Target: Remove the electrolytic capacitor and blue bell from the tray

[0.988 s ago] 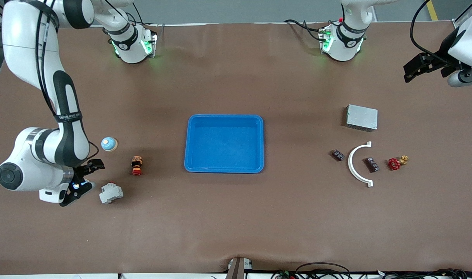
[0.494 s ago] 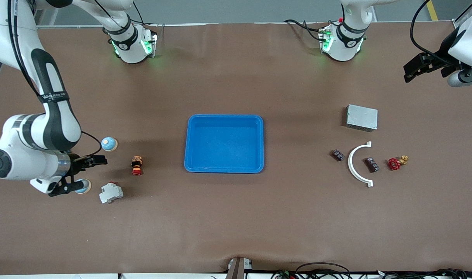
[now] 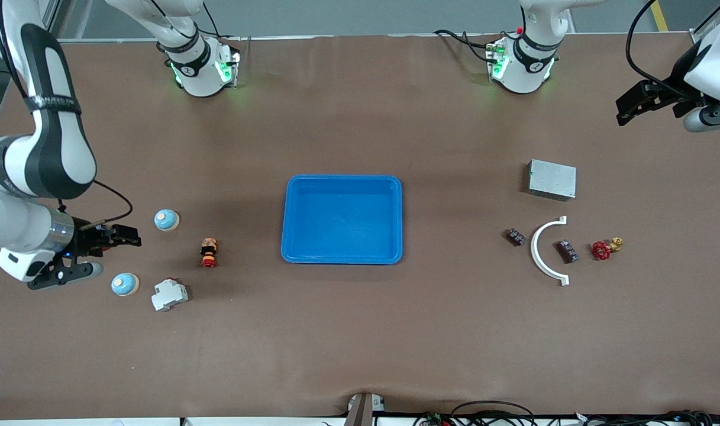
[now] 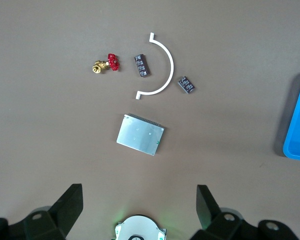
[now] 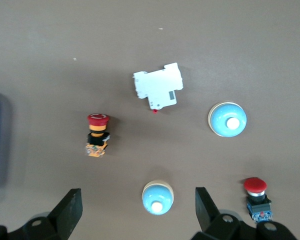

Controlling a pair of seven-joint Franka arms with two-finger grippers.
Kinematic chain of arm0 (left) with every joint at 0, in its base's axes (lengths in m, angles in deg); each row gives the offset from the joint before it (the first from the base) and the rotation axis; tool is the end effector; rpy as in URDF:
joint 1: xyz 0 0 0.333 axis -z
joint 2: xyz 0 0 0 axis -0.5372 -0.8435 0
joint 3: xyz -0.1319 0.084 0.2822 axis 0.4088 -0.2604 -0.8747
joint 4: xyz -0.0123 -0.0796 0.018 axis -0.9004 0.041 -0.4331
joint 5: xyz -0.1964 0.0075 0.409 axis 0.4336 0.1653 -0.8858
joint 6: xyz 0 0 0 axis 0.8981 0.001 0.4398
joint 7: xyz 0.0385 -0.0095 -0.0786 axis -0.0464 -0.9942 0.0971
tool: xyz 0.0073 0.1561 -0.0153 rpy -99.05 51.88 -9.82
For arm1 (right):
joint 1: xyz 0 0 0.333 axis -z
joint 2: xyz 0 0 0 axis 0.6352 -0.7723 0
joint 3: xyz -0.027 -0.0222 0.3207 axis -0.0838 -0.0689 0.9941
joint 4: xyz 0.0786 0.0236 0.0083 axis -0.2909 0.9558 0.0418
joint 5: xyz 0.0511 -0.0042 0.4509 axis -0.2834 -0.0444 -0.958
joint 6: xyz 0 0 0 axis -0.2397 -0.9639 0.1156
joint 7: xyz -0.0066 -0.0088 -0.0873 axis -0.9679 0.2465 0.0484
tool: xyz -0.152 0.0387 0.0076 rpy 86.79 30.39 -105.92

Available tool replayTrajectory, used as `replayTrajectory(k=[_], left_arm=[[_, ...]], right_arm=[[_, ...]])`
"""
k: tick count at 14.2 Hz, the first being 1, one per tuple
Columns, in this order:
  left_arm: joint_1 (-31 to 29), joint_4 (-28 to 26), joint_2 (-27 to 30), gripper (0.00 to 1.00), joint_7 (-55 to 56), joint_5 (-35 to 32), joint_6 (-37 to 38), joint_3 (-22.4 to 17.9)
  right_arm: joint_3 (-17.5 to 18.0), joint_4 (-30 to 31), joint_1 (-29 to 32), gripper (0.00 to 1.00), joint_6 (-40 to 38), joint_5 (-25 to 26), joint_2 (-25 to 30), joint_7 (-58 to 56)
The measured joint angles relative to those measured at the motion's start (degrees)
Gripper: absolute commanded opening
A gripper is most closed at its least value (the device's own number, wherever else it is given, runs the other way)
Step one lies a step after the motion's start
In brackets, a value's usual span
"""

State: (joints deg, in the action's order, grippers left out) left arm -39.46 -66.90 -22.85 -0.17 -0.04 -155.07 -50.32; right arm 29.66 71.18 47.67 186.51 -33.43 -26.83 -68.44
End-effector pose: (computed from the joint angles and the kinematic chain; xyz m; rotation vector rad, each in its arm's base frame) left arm 0.5586 -0.0578 0.6159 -3.0568 -0.1543 0.1107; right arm 0.7057 -0.0177 0.3373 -3.0420 -0.3600 0.1140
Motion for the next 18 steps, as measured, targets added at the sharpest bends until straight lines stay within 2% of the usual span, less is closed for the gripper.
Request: replayTrajectory(k=[5, 7, 10, 15, 18], left_arm=[[0.0, 0.0, 0.0, 1.0, 0.0, 0.0, 0.0, 0.0], [0.0, 0.0, 0.0, 1.0, 0.0, 0.0, 0.0, 0.0], [0.0, 0.2, 0.1, 1.0, 0.0, 0.0, 0.0, 0.0], [0.0, 0.6, 0.1, 1.0, 0.0, 0.0, 0.0, 0.0], [0.0, 1.2, 0.1, 1.0, 0.0, 0.0, 0.0, 0.0]], right_arm=[[-0.5, 6.4, -1.5, 1.0, -1.4, -0.2, 11.5, 5.6], [-0.5, 6.5, -1.6, 1.0, -8.8, 0.1, 15.8, 9.8], [-0.5, 2.6, -2.5, 1.0, -17.3, 0.3, 18.4, 12.4], [-1.0, 1.3, -2.7, 1.0, -21.7, 0.3, 20.9, 13.0], [-1.4, 3.2, -2.7, 1.0, -22.9, 0.3, 23.6, 13.1]])
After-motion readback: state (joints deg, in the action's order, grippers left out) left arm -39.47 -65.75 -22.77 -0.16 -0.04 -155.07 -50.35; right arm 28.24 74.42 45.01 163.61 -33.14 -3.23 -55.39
